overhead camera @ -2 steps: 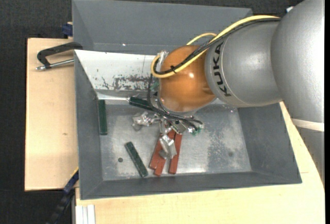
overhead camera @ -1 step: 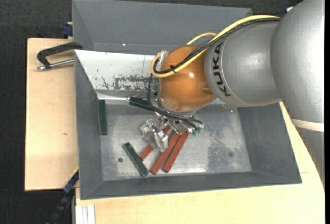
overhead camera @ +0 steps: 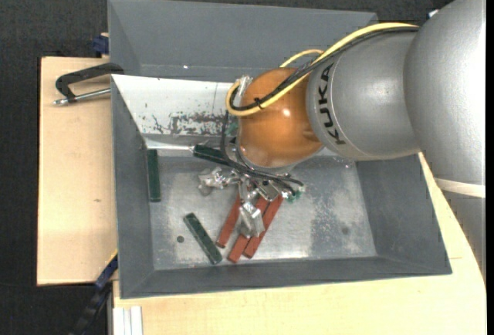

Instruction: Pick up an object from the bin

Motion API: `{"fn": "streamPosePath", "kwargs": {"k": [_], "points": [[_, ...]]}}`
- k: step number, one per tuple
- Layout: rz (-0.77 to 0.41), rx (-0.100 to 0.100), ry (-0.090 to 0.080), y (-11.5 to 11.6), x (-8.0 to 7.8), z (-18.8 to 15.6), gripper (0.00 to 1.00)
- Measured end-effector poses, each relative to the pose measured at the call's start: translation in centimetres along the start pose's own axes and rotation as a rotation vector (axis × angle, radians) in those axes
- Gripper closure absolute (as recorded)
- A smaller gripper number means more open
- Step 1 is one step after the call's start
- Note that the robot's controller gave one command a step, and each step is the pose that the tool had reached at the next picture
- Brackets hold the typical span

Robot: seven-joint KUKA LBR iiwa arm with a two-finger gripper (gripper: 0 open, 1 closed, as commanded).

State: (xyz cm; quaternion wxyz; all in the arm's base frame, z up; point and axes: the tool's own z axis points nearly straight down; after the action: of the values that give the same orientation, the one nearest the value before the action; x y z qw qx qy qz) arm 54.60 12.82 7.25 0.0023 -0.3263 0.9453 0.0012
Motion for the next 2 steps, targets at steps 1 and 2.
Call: {"fn": "streamPosePath", "kwargs": {"k": [1,2], "points": [[0.0,0.0,0.0,0.01,-0.01,-0.04,1.0],[0.0,0.0,0.0,0.01,-0.01,-0.03,1.0]]}}
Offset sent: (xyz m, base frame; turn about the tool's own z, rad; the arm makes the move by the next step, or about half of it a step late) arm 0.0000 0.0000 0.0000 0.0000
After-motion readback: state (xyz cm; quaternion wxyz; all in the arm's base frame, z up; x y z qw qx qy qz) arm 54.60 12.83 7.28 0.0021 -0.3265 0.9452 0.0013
